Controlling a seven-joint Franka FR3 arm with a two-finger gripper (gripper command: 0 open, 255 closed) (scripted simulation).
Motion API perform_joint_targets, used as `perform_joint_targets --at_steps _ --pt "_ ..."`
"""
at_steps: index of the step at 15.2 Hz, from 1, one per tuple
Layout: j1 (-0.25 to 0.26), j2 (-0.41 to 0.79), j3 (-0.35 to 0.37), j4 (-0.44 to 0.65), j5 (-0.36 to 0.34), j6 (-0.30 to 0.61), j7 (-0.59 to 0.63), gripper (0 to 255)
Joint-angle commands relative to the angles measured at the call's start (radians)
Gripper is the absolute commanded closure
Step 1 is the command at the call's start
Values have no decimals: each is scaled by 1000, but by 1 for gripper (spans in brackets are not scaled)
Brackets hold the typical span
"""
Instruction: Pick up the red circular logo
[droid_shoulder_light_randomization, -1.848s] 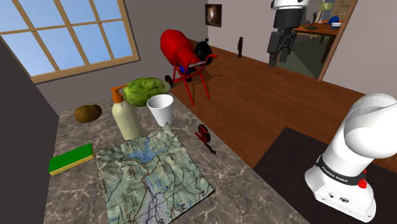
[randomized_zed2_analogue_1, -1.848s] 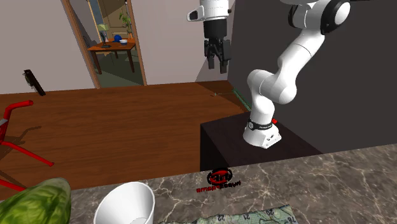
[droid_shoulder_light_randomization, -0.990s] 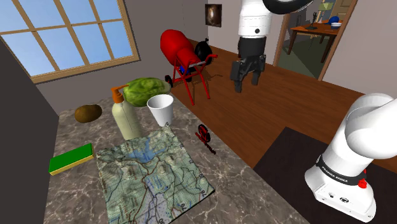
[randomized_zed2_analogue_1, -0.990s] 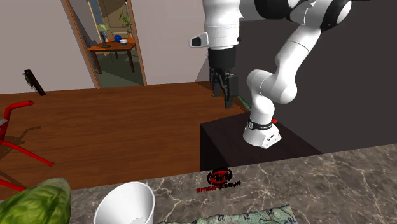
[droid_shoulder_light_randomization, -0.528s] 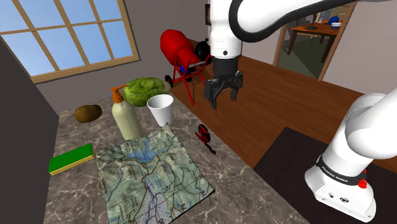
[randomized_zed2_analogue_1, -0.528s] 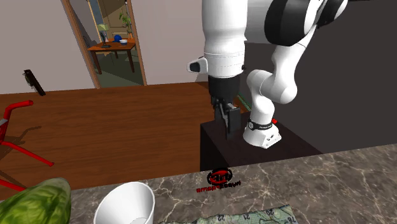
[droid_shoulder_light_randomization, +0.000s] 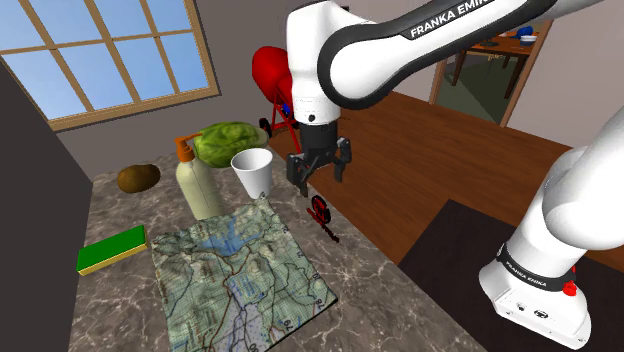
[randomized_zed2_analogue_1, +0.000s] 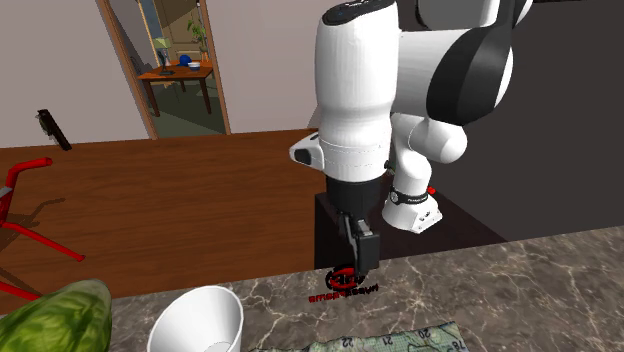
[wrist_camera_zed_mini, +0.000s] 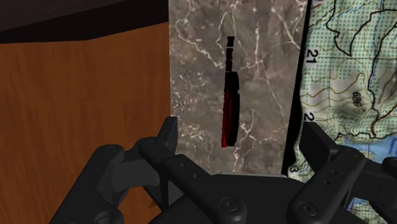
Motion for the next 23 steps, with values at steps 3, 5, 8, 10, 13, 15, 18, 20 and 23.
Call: perform_joint_targets --at_steps 3,5,8,10,13,15,18,20,23 --pt "1 27 8 -33 -8 58 9 0" --pt "1 38 11 -50 -12 86 10 0" --pt "1 42 12 -53 -13 93 11 255" --pt "1 42 12 -53 -13 92 12 255" --pt "1 42 12 -53 -13 93 12 255" --pt "1 42 12 -53 -13 93 12 255" --pt "1 35 11 -47 -11 80 10 255" --pt "0 25 8 -29 -8 53 8 255" --pt "0 11 4 -1 -4 11 7 255"
